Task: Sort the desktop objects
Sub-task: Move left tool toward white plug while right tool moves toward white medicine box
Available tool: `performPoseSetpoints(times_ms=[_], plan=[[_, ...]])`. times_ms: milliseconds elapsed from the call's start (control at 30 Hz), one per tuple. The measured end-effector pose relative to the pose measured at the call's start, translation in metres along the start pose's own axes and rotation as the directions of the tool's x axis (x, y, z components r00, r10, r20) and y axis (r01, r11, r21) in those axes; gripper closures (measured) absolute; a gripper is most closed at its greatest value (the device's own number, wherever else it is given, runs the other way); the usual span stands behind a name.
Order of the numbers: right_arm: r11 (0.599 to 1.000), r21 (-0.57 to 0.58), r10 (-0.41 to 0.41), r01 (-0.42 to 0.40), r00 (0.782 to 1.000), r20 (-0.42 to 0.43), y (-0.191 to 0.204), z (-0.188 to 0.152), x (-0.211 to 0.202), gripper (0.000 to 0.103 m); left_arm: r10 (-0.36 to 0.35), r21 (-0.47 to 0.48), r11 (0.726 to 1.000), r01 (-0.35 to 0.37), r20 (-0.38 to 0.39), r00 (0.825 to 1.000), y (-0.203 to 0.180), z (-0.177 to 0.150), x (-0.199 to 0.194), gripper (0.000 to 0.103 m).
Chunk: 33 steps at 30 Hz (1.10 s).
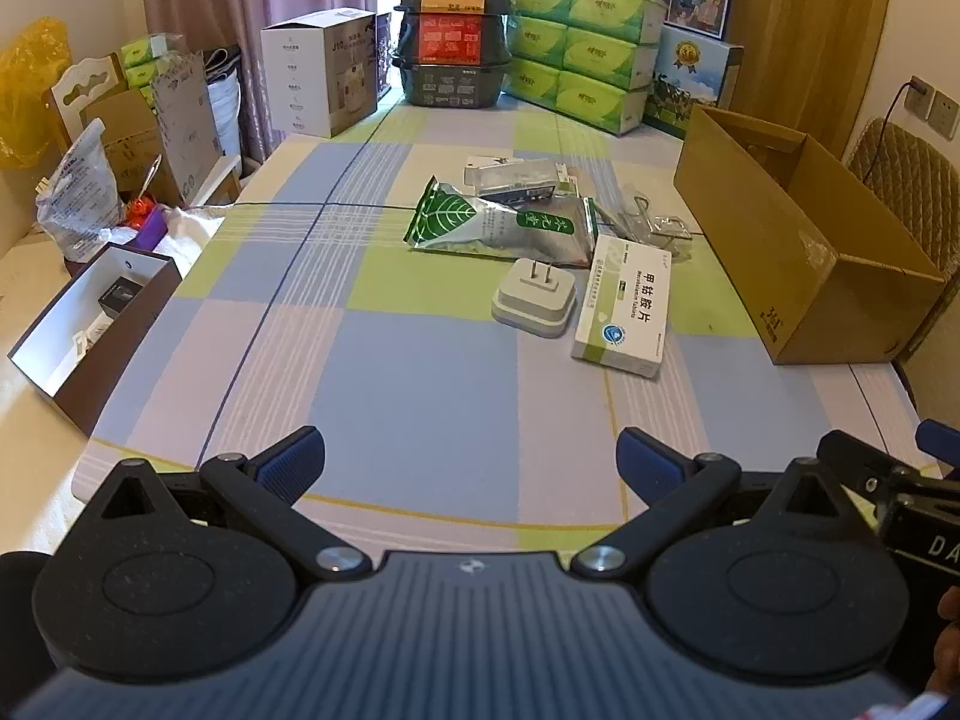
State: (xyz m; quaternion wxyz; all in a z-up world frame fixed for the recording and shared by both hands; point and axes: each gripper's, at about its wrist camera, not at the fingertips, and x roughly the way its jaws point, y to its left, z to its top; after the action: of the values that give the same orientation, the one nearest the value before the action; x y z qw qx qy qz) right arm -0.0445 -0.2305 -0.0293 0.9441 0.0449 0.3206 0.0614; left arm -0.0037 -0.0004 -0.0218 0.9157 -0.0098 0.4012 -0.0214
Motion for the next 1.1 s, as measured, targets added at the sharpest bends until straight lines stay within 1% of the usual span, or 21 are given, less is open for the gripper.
performPoseSetpoints(times_ms=[133,300,1100], plan=[[1.0,0.0,0.0,0.0,1.0,0.013,0.0013,0.0018,-0.0025,0.002,-0.006,-0.001,1.0,0.006,0.01,1.0,0.0002,0.0014,-0.0029,0.001],[1.0,-0.008,0.007,-0.007,1.0,0.0,0.0047,0.0004,-0.0019,0.002,-0.01,-0.006,1.0,0.01,0.009,1.0,0.0011,0.0011,-0.0045,0.001],[1.0,-0.014,0.008,-0.008,1.0,0.014,0.0084,0.0029,-0.007,0.002,-0.027,-0.01,1.0,0.027,0.014,1.0,0.001,0.0001,-0.0076,0.001]])
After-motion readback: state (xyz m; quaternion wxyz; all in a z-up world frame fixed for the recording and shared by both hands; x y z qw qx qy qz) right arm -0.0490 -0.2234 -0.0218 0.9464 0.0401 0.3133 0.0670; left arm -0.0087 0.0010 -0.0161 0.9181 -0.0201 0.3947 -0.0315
